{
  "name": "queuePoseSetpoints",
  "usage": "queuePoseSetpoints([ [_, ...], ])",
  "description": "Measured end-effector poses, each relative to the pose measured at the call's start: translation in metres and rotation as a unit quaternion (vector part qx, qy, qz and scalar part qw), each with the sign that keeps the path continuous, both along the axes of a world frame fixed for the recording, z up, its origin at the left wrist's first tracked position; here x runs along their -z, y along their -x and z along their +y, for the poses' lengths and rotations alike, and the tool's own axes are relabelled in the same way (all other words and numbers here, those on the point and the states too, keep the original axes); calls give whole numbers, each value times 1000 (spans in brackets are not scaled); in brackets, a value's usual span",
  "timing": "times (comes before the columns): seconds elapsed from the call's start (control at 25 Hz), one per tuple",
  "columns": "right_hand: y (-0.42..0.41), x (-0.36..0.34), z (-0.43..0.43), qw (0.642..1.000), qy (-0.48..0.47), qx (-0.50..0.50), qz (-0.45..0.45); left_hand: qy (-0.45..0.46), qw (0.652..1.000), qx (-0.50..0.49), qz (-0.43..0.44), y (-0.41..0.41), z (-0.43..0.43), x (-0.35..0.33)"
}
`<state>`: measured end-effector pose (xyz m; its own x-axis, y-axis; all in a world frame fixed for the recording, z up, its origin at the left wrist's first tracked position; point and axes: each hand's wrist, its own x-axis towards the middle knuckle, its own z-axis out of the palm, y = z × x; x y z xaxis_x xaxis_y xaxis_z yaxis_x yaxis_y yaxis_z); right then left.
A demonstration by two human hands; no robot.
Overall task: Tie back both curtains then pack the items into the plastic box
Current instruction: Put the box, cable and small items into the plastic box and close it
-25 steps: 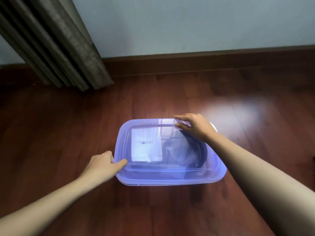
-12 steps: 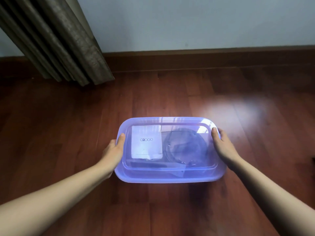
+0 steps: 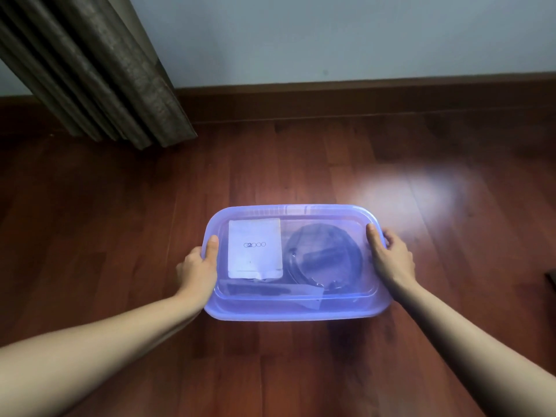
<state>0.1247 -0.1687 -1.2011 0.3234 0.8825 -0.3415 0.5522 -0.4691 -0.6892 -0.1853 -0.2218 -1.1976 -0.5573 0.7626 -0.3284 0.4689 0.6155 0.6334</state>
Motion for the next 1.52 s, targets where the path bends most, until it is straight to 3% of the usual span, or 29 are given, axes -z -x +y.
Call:
queuePoseSetpoints([
  [0.08, -3, -3, -4, 998, 18, 10, 65, 2, 1000, -2, -4, 2, 0, 3],
  [0.12, -6, -4, -7, 989, 34, 20, 140, -1, 1000, -13, -19, 5, 0, 4],
  [0.24, -13, 2, -25, 961, 74, 11, 268, -21, 990, -84, -113, 9, -9, 9],
  [0.36, -7, 9, -42, 973, 10, 1, 231, -1, 988, -112, -105, -2, -30, 10],
  [0.48, 17, 5, -31, 978, -15, -8, 209, -37, 988, -128, -83, 11, -30, 2],
  [0.8, 200, -24, 42, 955, -48, -179, 230, -111, 955, -275, -27, 172, -36, -32],
  [1.12, 377, -71, 42, 945, 11, -252, 209, -65, 929, -364, 0, 315, -69, -94],
  [1.28, 426, -86, 50, 914, 22, -323, 244, -52, 919, -390, 27, 364, -61, -118],
  [1.36, 450, -88, 54, 893, 9, -357, 273, -65, 908, -414, 28, 388, -56, -118],
  [1.52, 513, -68, 83, 896, -16, -366, 252, -83, 891, -445, 22, 439, -42, -92],
])
